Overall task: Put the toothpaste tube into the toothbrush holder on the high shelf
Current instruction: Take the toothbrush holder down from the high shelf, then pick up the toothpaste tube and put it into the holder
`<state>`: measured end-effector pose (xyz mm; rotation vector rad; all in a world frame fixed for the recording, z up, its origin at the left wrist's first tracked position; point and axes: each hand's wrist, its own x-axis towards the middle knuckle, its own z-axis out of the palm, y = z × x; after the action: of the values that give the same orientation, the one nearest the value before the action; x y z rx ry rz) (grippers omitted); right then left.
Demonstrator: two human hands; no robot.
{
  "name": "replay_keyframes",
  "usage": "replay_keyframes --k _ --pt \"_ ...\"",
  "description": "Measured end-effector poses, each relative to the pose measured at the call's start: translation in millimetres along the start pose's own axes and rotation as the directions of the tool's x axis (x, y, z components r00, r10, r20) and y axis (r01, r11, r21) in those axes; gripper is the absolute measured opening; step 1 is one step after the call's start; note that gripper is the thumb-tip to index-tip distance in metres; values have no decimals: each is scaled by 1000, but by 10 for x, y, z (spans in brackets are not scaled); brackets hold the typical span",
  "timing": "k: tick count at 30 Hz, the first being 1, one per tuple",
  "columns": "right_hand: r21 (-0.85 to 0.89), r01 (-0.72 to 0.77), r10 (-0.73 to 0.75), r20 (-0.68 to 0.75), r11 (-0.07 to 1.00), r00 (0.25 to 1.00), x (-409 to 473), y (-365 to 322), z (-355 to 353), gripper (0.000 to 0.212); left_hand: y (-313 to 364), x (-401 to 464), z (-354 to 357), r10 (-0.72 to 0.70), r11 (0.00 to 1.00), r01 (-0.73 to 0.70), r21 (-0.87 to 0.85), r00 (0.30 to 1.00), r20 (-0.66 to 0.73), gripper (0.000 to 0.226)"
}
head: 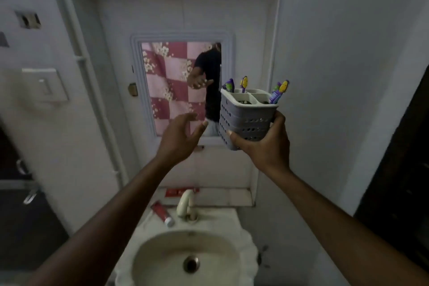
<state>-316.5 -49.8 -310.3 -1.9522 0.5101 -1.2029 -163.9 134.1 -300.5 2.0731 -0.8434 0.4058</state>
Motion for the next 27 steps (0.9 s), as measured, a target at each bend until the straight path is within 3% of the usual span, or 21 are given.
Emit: replay_keyframes --k 3,9,16,21,24,27 --pt "-57 -56 60 63 997 996 -283 280 109 120 -361 -305 147 -80 997 80 -6 996 32 60" --pt "-100 -186 200 161 978 966 -824 880 410 114 -1236 -803 452 -246 968 251 -9 955 168 31" --pt "-168 -341 374 245 925 895 -1307 1518 919 127 -2520 -1133 823 -474 879 450 155 799 369 21" --pt "-260 -428 493 290 866 820 -1534 1914 1342 120 -3295 -1139 1054 -440 892 263 368 695 569 29" --pt "-251 -485 543 292 838 787 -1668 2109 1551 123 -3573 -1087 1196 -417 862 49 504 633 652 60" --pt "-203 -534 572 276 820 772 -1780 2249 1746 126 -3821 -1060 1343 -323 842 -145 519 635 702 66"
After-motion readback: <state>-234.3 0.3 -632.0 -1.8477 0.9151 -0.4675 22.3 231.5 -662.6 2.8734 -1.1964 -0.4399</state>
